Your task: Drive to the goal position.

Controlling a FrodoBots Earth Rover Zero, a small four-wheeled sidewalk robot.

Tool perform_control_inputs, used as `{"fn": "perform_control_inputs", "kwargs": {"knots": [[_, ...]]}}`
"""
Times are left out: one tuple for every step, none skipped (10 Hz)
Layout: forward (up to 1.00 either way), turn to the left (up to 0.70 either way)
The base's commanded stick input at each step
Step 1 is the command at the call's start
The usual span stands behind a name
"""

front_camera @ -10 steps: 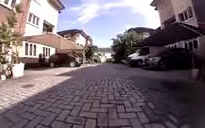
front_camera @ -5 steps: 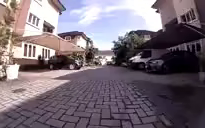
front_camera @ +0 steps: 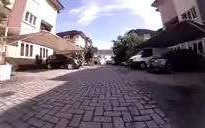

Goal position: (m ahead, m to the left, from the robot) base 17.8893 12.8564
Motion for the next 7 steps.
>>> {"fn": "perform_control_inputs", "kwargs": {"knots": [[0.69,0.03],[0.69,0.03],[0.69,0.03],[0.69,0.03],[0.69,0.03],[0.69,0.03],[0.69,0.03]]}}
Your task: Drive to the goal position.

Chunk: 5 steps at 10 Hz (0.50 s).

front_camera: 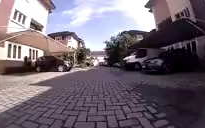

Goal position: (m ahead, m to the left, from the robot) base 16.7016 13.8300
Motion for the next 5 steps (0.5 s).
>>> {"fn": "perform_control_inputs", "kwargs": {"knots": [[0.69,-0.04],[0.69,-0.17],[0.69,-0.30],[0.69,-0.20],[0.69,0.03]]}}
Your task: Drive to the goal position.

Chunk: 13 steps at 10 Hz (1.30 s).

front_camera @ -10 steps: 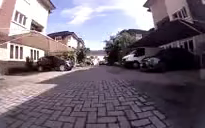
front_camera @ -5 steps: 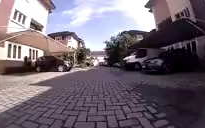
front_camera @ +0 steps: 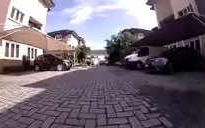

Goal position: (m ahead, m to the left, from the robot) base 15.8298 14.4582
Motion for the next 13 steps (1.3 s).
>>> {"fn": "perform_control_inputs", "kwargs": {"knots": [[0.69,0.03],[0.69,0.03],[0.69,0.03],[0.69,0.03],[0.69,0.03],[0.69,0.03],[0.69,0.03],[0.69,0.03],[0.69,0.03],[0.69,0.03],[0.69,0.03],[0.69,0.03],[0.69,0.03]]}}
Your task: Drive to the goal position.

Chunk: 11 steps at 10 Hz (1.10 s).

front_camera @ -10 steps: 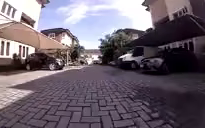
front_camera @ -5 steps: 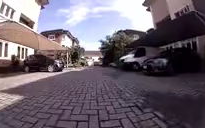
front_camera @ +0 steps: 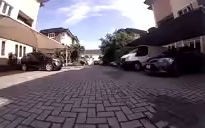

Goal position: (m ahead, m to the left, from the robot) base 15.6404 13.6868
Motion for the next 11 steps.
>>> {"fn": "perform_control_inputs", "kwargs": {"knots": [[0.69,0.03],[0.69,0.03],[0.69,0.03],[0.69,0.03],[0.69,0.03],[0.69,0.03],[0.69,0.03],[0.69,0.03],[0.69,0.03],[0.69,0.03],[0.69,0.03]]}}
